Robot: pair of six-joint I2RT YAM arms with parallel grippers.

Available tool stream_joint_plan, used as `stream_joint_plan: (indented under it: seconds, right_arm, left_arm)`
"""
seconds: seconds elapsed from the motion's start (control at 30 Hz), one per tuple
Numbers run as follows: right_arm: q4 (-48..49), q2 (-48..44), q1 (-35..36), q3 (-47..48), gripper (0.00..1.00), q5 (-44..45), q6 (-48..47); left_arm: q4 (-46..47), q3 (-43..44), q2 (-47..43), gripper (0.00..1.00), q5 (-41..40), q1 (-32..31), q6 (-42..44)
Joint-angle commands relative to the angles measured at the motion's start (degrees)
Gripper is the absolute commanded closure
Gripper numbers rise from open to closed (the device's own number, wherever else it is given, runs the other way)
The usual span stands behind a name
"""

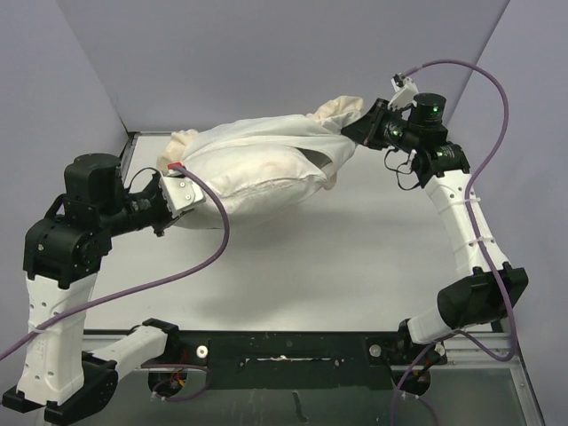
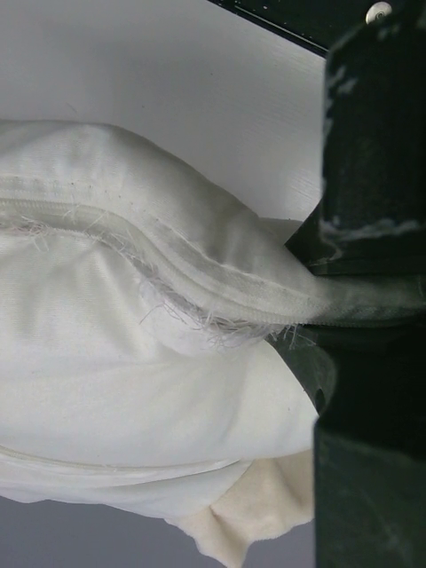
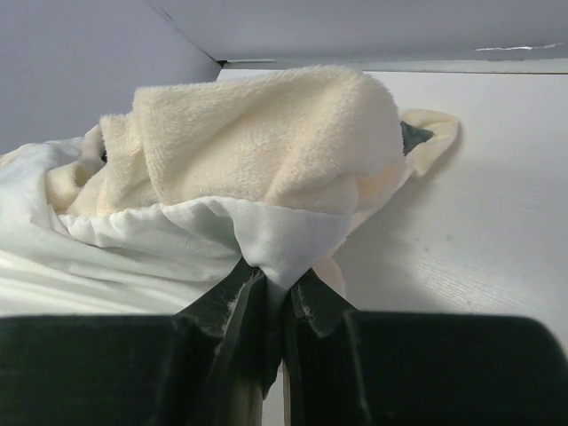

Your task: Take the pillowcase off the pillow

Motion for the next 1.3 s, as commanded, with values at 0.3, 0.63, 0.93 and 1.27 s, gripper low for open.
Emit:
stream_joint_plan:
  seconds: [0.3, 0.63, 0.93, 1.27]
  right_arm:
    - [2.1, 6.2, 5.4, -4.0, 1.0, 20.6, -11.2]
    - [-0.8, 11.6, 10.2, -7.2, 0.87, 28.5, -16.5]
    - [3.8, -5.1, 8.4, -7.8, 0.32, 27.9, -19.5]
    - [18.0, -22.2, 20.6, -18.1, 0.17, 17.2, -35.4]
  left_arm:
    - [4.0, 11.9, -0.6, 1.0, 3.2, 0.3, -6.9]
    - [40.3, 14.4, 3.4, 1.0, -10.8, 0.3, -28.7]
    - [45.4, 21.7, 10.7, 1.0, -19.0, 0.4, -34.4]
    - [44.4, 18.7, 11.1, 1.0, -23.4, 0.3, -37.2]
